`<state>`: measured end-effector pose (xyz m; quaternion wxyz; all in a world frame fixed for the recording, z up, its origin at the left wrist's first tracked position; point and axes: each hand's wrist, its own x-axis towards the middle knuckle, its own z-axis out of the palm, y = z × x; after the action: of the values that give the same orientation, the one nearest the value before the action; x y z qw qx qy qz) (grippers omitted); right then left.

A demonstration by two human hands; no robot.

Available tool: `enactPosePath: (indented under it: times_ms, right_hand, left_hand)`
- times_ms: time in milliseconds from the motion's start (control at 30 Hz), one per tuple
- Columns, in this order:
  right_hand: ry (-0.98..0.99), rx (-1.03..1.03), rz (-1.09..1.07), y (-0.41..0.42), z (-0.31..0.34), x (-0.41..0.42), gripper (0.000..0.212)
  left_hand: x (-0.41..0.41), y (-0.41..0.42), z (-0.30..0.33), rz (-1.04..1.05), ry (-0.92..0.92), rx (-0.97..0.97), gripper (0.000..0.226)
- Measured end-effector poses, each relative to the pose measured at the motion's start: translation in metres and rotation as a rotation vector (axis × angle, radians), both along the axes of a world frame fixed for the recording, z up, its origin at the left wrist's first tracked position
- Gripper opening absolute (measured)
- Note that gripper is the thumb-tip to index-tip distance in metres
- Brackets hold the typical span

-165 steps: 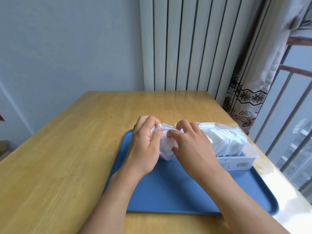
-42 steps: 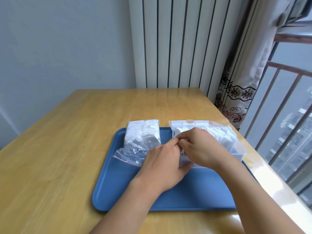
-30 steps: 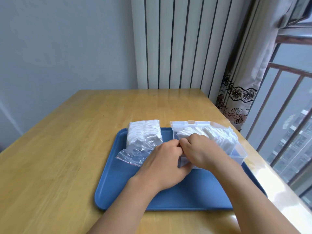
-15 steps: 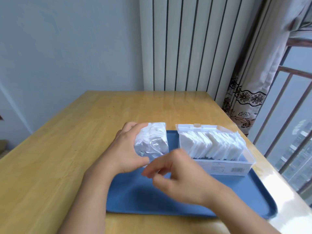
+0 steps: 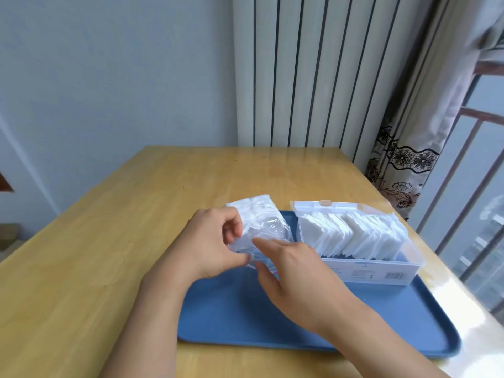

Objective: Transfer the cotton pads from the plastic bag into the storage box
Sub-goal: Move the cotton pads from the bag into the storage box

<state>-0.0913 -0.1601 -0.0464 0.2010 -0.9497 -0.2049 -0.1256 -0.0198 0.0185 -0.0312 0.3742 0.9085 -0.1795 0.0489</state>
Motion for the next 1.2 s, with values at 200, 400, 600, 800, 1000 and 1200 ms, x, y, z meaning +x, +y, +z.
enactPosePath:
  times_ms: [200,400,600,800,1000,1200]
  right_hand:
    - [0.075,0.089,-0.08,0.007,-0.004,0.001,0.021]
    - [0.038,0.096,-0.159,0.009,-0.001,0.015,0.07]
    - [0.109,0.041,-0.185,0.015,-0.003,0.022,0.051]
    - [0.066,-0.042,-0.198,0.018,-0.001,0.019,0.023]
    - [0.061,-0.103,-0.174,0.016,-0.002,0.022,0.03]
    - [0.019,-0.127,-0.193,0.02,-0.002,0.022,0.023]
  left_hand:
    - [-0.003,-0.009,0.007,0.137,-0.206,-0.335,0.024]
    - [-0.012,-0.014,0.013,-0.122,0.035,-0.5,0.02]
    - [-0.003,-0.013,0.01,-0.053,-0.036,-0.677,0.013]
    - [0.022,-0.004,-0.02,0.218,0.059,-0.201,0.037]
    - [0.022,-0.008,-0.026,0.095,0.128,-0.198,0.031]
    - [0.023,-0.003,-0.029,0.074,0.162,-0.207,0.034]
